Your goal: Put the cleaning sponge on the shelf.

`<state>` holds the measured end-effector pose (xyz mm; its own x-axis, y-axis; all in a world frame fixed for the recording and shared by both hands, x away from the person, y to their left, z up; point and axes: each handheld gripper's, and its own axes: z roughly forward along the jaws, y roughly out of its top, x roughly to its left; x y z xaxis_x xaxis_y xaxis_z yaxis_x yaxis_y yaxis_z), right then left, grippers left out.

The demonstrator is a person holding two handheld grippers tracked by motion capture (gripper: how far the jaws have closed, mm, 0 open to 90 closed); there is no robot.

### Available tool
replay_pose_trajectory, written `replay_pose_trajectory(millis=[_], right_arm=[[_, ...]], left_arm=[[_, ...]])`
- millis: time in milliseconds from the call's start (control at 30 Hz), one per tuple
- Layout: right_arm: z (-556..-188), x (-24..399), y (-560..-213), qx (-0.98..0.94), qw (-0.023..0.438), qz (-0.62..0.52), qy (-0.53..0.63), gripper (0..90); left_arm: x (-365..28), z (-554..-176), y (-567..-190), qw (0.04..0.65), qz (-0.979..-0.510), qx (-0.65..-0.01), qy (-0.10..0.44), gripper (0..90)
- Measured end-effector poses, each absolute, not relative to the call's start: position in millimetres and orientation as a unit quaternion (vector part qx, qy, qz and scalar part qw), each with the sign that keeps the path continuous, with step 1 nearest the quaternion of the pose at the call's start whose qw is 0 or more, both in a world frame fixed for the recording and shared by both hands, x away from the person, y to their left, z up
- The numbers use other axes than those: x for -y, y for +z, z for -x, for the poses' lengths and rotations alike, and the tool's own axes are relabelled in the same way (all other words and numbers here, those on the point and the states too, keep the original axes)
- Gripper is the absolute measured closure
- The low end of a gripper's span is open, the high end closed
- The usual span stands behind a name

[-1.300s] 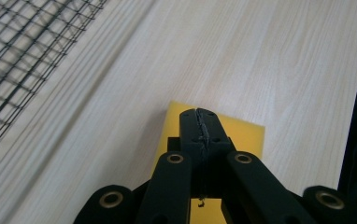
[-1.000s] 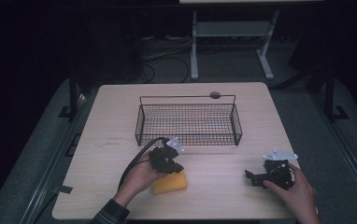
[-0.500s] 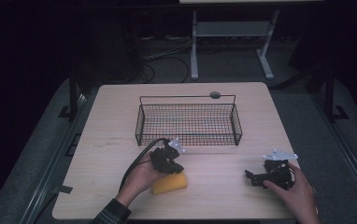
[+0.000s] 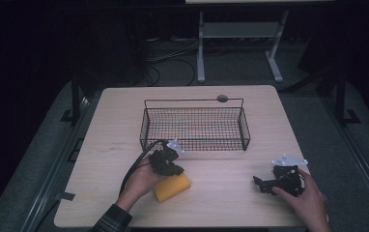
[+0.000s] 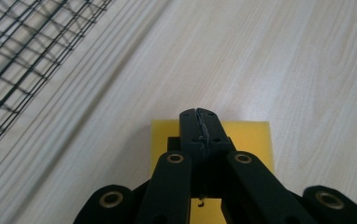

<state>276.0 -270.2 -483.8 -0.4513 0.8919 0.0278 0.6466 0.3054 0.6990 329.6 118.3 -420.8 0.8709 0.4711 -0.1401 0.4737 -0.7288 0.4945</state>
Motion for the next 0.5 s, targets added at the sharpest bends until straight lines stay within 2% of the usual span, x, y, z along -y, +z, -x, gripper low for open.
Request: replay_pose_trajectory(millis=[500], right_arm=[[-276,270,-484,-0.786,0.187,-0.489,0.328,0.0]], left_arm=[[-144,-339,-420,0.270,-0.918,-0.289,0.016,89.7]])
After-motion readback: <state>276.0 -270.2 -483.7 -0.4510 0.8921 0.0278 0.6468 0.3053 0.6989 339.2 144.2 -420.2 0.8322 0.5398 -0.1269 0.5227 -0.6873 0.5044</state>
